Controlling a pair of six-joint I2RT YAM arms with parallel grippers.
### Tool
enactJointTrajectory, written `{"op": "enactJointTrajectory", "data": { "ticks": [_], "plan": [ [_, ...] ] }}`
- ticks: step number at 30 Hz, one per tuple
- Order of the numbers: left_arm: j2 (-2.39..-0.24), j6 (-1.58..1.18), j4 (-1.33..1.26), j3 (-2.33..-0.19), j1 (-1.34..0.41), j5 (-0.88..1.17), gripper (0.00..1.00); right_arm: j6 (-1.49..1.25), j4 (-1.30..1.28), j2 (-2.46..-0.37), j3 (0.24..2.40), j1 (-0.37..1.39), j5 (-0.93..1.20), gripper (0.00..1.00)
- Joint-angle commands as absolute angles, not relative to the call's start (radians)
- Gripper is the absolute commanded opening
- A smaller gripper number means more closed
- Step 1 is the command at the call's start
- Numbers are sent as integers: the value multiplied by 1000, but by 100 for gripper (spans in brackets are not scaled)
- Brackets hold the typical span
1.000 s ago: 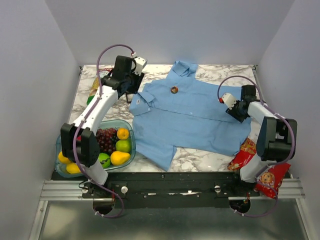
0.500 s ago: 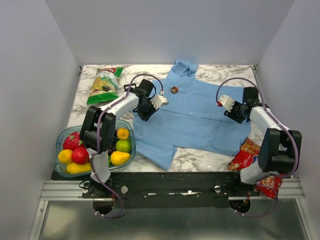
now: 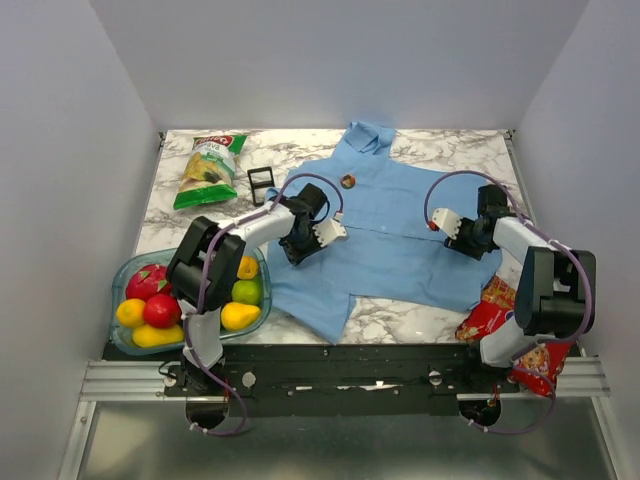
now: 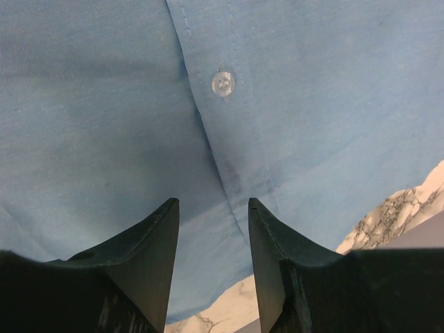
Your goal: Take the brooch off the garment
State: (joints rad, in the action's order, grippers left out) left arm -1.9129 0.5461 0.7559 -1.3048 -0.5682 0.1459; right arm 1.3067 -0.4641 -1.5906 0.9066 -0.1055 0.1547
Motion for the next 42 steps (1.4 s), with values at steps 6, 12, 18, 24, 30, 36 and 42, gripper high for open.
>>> {"op": "enactJointTrajectory", "data": {
  "ticks": [6, 12, 18, 24, 30, 36, 42],
  "plan": [
    [-1925, 408, 799, -1152, -684, 221, 13, 1344, -449, -1660, 939, -104, 109, 52],
    [-1800, 405, 798, -999, -683, 316, 12, 1371, -452, -1698, 963, -103, 136, 52],
    [-1706, 492, 825, -931, -680, 350, 11, 1439, -476, -1721, 985, -106, 114, 52],
    [-1649, 465, 879, -1068, -611, 391, 15, 1430, -511, -1701, 1040, -101, 165, 52],
    [-1755, 370, 893, -1516, -505, 410, 32, 1321, -640, -1652, 1227, -58, 337, 56],
    [-2077, 293, 920, -2019, -425, 361, 38, 1047, -653, -1643, 1365, 41, 435, 61],
    [-2305, 296, 954, -2214, -385, 419, 49, 666, -617, -1678, 1463, 71, 506, 63]
  ]
}}
